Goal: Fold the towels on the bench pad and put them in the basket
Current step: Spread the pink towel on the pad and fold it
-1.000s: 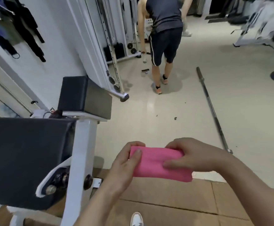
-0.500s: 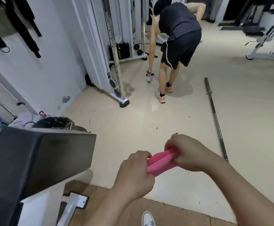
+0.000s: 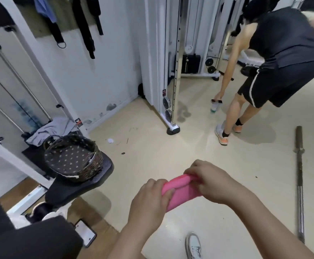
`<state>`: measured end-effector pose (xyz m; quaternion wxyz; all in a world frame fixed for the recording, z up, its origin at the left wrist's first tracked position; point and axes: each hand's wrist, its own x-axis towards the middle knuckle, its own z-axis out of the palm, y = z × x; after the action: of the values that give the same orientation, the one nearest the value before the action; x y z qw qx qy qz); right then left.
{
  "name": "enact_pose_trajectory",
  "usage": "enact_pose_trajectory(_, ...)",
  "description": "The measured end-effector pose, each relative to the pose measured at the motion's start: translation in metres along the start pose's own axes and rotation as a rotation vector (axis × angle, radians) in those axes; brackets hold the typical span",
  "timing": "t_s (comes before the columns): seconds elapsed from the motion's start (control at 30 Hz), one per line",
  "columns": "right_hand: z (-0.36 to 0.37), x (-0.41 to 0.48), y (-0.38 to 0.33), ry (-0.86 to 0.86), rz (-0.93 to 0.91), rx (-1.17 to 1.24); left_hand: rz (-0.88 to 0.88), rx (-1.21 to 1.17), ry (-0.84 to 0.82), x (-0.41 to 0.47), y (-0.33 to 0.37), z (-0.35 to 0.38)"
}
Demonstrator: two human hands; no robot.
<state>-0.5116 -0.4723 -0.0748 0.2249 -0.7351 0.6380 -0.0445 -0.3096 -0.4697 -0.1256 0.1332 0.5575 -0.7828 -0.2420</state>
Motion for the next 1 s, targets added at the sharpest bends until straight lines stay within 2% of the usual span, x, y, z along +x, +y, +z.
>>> enact_pose_trajectory(0.17,-0.007,0.091,0.050,-0.143,-0.170,-0.029,-0.242,-0.229,0.088,0.071,-0.005,0.008)
enact_pose_trajectory(0.33,-0.019,0.168,0.051,-0.202,-0.297,0.099,-0.492,-0.542,0.202,0.118,-0.021,-0.024)
enact_pose_trajectory(0.47,-0.028,0.227,0.040,-0.175,-0.305,0.275,-0.537,-0.773,0.040,0.136,-0.049,-0.060)
enact_pose_trajectory(0.6,-0.023,0.285,0.009,-0.176,-0.299,0.370,-0.620,-0.722,0.222,0.158,-0.093,-0.086)
enact_pose_trajectory(0.77,0.007,0.368,-0.055,-0.155,-0.331,0.346,-0.715,-0.717,0.465,0.194,-0.176,-0.109)
enact_pose_trajectory(1.0,0.060,0.496,-0.166,-0.206,-0.390,0.317,-0.892,-0.565,0.604,0.229,-0.311,-0.137)
